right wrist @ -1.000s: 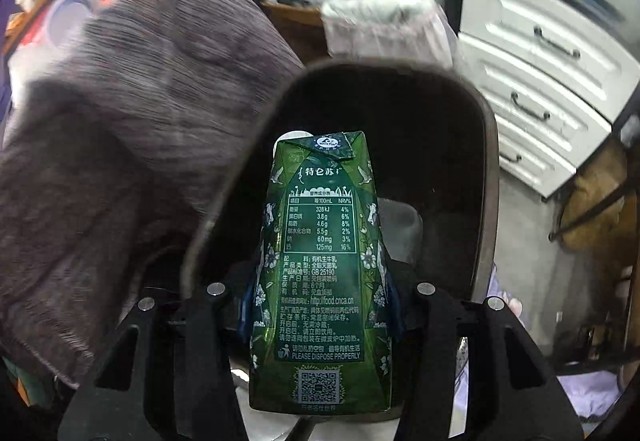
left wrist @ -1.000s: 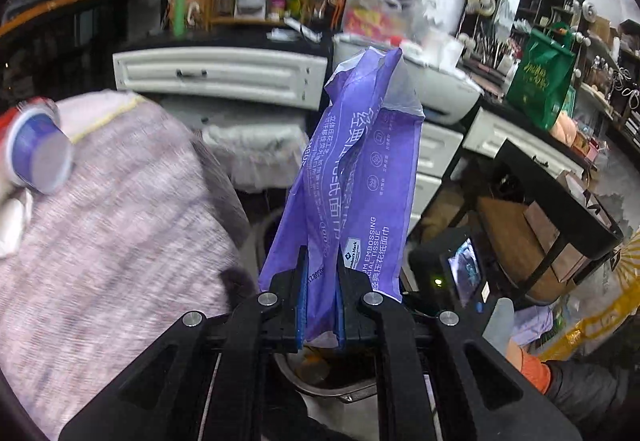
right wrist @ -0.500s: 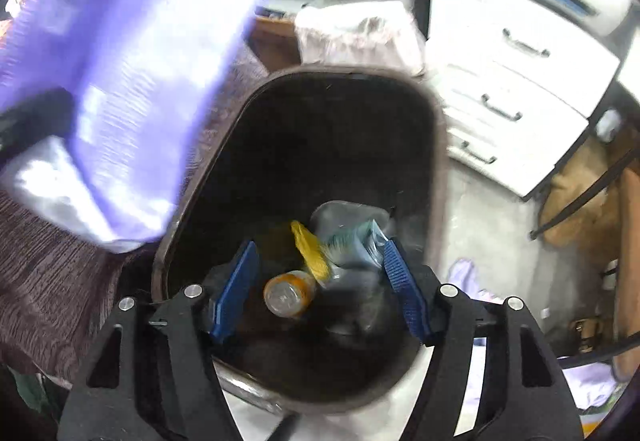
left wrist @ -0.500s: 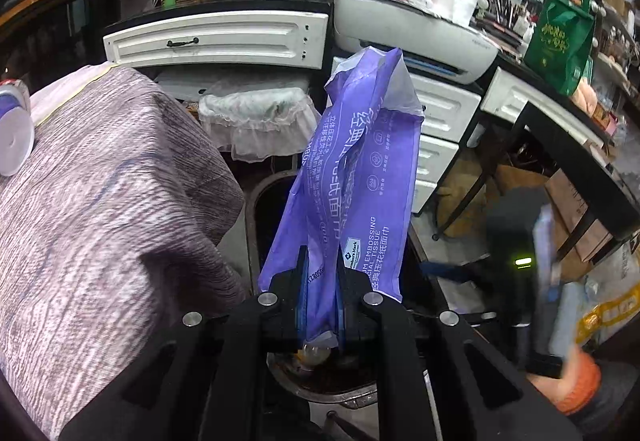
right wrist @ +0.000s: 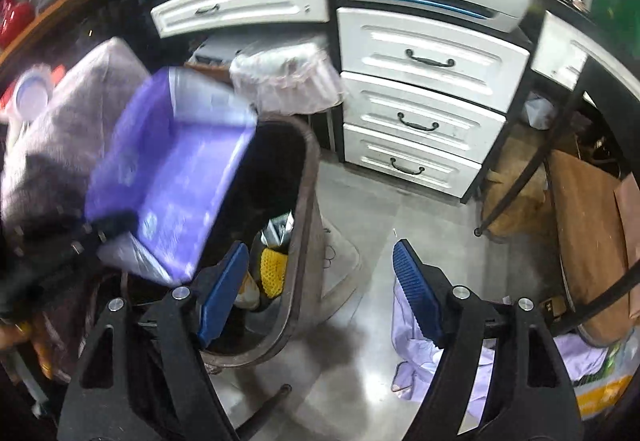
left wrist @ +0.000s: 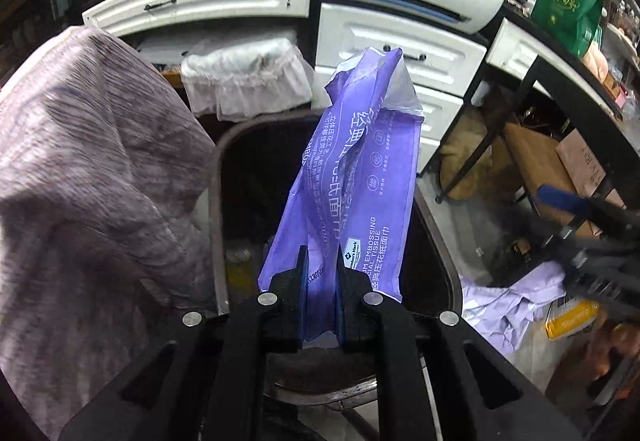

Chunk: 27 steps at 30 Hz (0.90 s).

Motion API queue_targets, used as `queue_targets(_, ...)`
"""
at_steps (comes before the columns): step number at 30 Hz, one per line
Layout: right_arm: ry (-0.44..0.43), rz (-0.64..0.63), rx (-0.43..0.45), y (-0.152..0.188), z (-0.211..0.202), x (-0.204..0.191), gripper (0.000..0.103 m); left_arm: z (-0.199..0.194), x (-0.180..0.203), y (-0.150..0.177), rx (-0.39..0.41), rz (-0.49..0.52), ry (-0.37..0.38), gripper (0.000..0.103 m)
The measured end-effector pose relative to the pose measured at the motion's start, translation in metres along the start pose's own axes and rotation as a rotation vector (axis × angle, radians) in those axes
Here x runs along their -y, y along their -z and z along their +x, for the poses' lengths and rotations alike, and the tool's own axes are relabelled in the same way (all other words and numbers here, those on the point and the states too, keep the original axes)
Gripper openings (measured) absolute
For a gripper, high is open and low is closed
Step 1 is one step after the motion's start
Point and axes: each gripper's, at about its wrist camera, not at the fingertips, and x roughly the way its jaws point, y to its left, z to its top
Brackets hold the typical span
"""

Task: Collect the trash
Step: 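Carry carton and purple bag over the bin and open both tools, then move both tools back from the bin toward the table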

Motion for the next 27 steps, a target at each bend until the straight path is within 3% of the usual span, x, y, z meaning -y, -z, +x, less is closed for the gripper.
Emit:
queue_targets(5, -0.007, 0.015, 0.028, -0.007, -0.007, 0.004, 0.075, 0.011, 0.004, 0.002, -0.029, 0.001, -0.003, 0.011)
queue_targets(8, -0.024, 0.023, 0.035, -0.007, -0.011, 0.003, 0.075, 0.018, 0.008, 0.003, -0.055, 0.003, 0.003, 0.022)
queue_targets(11, -0.03, 0.029, 0.045, -0.009, -0.014, 0.004, 0.075, 0.014, 0.012, 0.005, -0.039, 0.005, -0.001, 0.071)
queue_targets(12, -0.025, 0.027, 0.054, -0.01, -0.017, 0.003, 0.075, 0.012, 0.012, 0.006, -0.028, 0.003, 0.002, 0.074)
queue_targets(21, -0.045, 0.031, 0.119, -0.018, -0.04, -0.001, 0.08, -0.043, 0.015, 0.001, 0.064, -0.005, 0.081, 0.084)
queue_targets(27, -0.077, 0.017, 0.126, -0.023, -0.046, -0.012, 0.082, -0.088, 0.013, 0.003, 0.154, 0.061, 0.053, 0.093)
